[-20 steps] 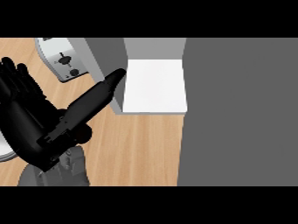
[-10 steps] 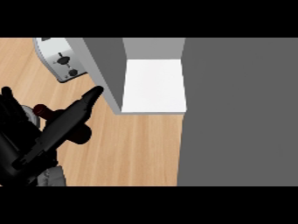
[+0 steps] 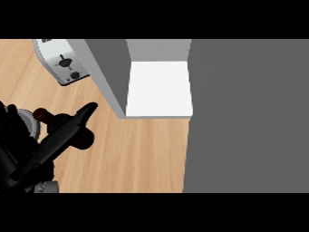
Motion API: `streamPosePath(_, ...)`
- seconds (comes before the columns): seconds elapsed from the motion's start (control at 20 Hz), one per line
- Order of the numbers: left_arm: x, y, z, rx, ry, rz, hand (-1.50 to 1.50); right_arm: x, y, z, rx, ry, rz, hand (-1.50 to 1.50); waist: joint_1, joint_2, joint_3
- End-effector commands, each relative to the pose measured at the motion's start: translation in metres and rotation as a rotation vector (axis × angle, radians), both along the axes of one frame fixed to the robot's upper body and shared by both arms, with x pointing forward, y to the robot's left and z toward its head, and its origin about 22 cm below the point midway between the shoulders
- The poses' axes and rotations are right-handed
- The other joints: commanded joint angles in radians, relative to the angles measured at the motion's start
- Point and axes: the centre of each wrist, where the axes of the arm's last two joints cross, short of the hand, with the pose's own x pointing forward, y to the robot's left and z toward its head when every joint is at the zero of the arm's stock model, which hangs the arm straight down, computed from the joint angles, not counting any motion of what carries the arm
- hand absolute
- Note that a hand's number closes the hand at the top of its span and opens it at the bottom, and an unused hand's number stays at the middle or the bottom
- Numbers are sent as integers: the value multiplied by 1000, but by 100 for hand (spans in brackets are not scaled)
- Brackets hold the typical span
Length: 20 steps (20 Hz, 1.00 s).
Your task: Pick up the wine, place it into the cabinet and close the cabinet
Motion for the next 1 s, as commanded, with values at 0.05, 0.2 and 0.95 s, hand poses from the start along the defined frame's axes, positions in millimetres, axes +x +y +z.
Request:
streamPosePath(0.05, -12, 1, -16, -55, 8, 0, -150, -32, 1, 25, 43, -57, 48, -150, 4, -1, 0)
streamPosePath(0.2, -13, 10, -31, -63, 29, 18, -150, -29, -4, 18, 39, -58, 43, -150, 1, 0, 0)
streamPosePath(0.95, 12, 43, -77, -55, 26, 62, -150, -10, 3, 16, 64, -63, 45, -150, 5, 1, -1)
